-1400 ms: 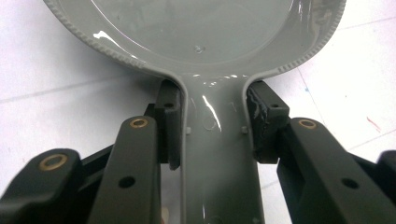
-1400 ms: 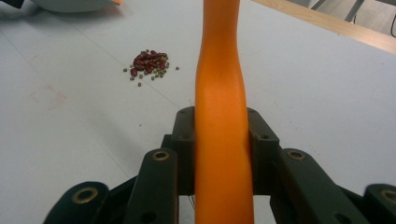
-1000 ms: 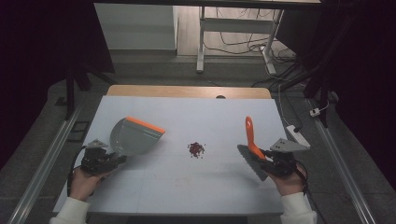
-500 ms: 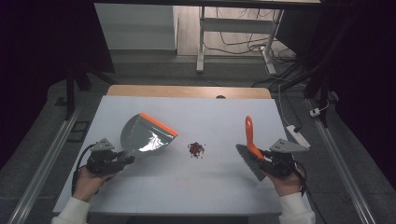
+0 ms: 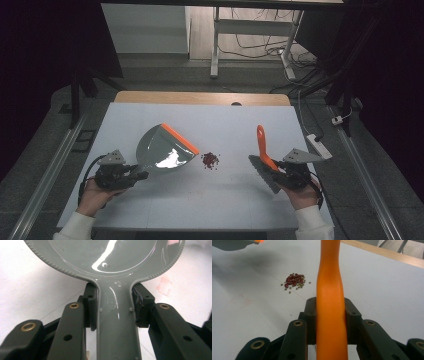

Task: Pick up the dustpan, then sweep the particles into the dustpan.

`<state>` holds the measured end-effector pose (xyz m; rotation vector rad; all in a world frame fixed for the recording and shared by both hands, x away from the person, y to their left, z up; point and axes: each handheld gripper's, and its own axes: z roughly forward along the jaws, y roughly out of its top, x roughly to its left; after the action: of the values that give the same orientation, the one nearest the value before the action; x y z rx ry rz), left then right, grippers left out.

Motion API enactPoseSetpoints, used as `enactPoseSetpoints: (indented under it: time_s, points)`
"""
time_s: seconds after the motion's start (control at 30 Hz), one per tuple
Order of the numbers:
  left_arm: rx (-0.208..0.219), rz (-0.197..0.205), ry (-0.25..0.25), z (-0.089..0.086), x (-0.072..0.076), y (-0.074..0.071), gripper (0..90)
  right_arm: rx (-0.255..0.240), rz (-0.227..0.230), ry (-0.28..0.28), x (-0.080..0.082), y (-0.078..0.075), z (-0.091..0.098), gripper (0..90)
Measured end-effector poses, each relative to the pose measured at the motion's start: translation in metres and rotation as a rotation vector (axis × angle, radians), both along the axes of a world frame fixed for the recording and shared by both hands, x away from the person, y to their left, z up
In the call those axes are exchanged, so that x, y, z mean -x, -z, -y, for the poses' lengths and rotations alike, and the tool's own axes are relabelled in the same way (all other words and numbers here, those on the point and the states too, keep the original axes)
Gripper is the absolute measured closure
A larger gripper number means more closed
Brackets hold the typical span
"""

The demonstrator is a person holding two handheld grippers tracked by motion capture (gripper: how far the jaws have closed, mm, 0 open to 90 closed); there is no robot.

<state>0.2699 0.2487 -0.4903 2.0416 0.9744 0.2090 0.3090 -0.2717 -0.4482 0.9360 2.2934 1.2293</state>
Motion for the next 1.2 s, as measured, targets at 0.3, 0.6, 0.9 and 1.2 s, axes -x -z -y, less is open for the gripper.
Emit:
enactPoseSetpoints:
  time_s: [0.3,0.6,0.9,1.2]
  points:
    - [-0.024,-0.013,0.118,0.002,0.002,-0.002,62.1,0.010,0.006,-0.015,0.000,0.000,-0.004,70.2]
    - [-0.071,-0.035,0.213,0.011,0.007,0.001,62.1,0.007,0.007,-0.014,0.000,0.001,-0.007,70.2]
    - [-0.097,-0.065,0.236,0.009,0.007,0.005,62.1,0.007,0.008,-0.028,-0.002,0.001,-0.014,70.2]
    - [-0.155,-0.097,0.263,0.016,0.005,0.012,62.0,0.014,0.005,-0.041,-0.022,0.000,-0.042,70.2]
